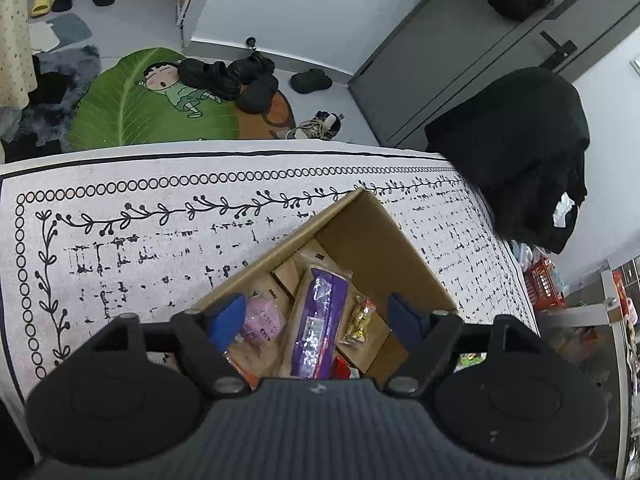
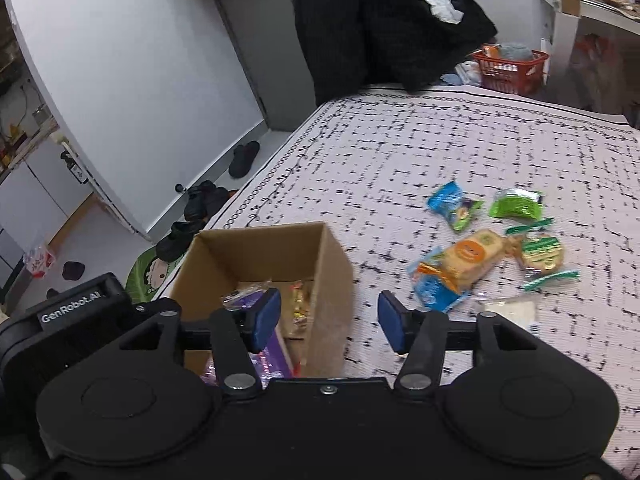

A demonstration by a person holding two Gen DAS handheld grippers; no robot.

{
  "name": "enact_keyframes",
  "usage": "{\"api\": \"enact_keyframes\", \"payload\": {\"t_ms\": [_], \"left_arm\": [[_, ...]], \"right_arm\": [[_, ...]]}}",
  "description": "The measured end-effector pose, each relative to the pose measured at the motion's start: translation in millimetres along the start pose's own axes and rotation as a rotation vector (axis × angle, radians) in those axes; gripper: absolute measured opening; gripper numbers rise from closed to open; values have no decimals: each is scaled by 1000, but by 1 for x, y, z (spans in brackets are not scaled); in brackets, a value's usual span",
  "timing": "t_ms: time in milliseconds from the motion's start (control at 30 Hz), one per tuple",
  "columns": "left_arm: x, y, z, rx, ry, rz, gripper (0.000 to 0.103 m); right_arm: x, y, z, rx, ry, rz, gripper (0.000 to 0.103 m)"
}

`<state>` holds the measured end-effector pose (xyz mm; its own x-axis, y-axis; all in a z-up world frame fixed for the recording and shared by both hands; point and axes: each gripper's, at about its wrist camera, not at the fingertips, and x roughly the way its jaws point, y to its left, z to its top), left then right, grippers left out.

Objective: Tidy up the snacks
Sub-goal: 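Move both tools back over the remaining snacks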

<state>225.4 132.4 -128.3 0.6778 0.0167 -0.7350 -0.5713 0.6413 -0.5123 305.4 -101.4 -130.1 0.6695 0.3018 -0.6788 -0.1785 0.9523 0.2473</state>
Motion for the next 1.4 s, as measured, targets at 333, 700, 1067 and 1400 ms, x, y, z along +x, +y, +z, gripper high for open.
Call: {"api": "enact_keyframes", "payload": {"t_ms": [333, 700, 1067, 1400], "left_arm": [[-5, -27, -16, 107, -7, -99, 103], [-4, -51, -35, 198, 6, -145, 103], [-11, -91, -61, 359, -12, -161, 103], [-5, -122, -82, 485, -62, -111, 103]], "right_arm": [[-21, -50, -2, 26, -22, -62, 71], [-35, -98, 2, 53, -28, -116, 76], [-39, -148, 7, 89, -23, -103, 78], [-28, -181, 2, 150, 10, -27, 78]]}}
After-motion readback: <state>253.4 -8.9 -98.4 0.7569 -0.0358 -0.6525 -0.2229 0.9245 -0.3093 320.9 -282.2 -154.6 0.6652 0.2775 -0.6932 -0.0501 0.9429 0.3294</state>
